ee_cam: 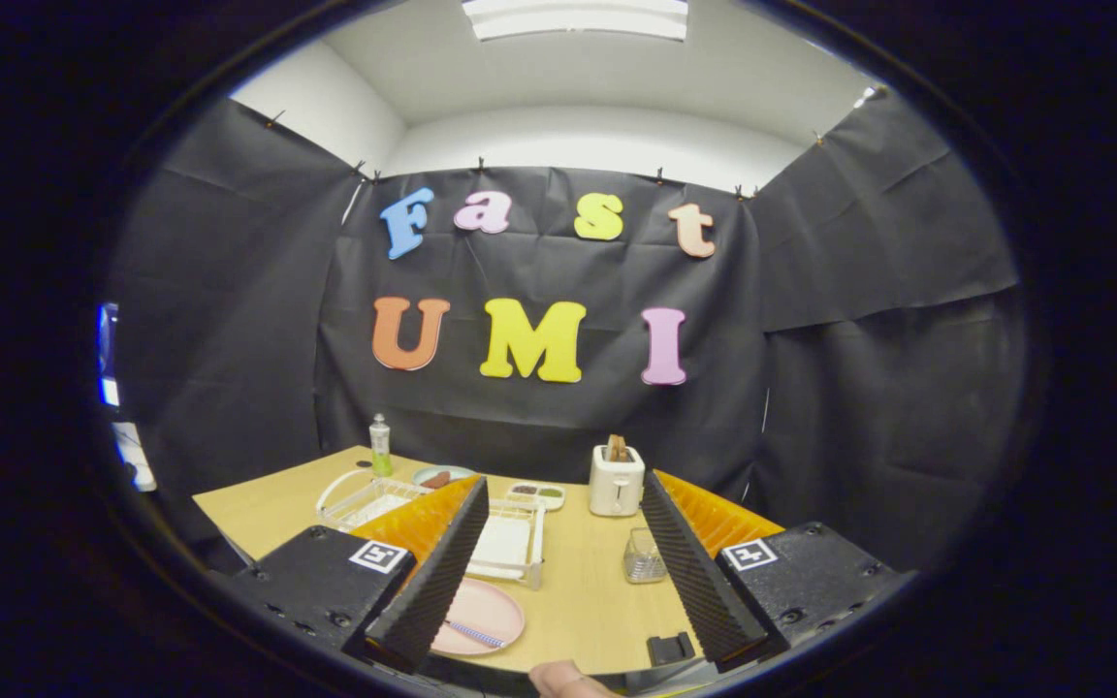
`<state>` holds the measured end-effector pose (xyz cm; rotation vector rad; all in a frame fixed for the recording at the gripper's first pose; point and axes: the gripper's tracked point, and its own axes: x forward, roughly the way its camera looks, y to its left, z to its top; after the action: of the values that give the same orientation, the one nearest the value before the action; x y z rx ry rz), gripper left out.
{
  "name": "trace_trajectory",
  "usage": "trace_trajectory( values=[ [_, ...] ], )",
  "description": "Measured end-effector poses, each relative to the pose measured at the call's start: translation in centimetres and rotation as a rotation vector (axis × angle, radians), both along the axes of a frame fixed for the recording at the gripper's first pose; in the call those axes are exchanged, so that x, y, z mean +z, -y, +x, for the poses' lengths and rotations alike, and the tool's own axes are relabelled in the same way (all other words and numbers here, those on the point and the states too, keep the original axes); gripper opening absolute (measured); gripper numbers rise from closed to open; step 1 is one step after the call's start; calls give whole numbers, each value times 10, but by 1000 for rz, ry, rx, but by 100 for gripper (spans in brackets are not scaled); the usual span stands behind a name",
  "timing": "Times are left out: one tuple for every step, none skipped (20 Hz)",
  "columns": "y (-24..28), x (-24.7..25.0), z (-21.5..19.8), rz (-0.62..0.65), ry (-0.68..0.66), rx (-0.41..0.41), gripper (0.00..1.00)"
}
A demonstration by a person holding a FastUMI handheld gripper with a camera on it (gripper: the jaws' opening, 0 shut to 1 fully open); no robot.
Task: Take the plate from the dish rack, then take the spoon from the basket and place it into the plate.
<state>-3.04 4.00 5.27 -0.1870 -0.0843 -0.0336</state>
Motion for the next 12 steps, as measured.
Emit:
trace_trajectory(
  values=[
    [0,-1,0,0,-3,0,100],
    [0,-1,1,2,-4,0,100],
    [1,-1,0,5,-3,0,100],
    [3,-3,1,8,-4,-2,100],
    [3,-3,2,10,-4,-2,100],
    [5,-3,2,12,-3,-5,100],
    [6,-3,2,14,-3,-8,100],
    [8,-5,3,20,-5,-11,100],
    [9,-4,3,26,-6,-11,100],
    [9,-6,3,29,-8,-9,100],
    [11,-7,3,31,-9,-12,100],
    [14,-7,4,31,-9,-17,100]
  ],
)
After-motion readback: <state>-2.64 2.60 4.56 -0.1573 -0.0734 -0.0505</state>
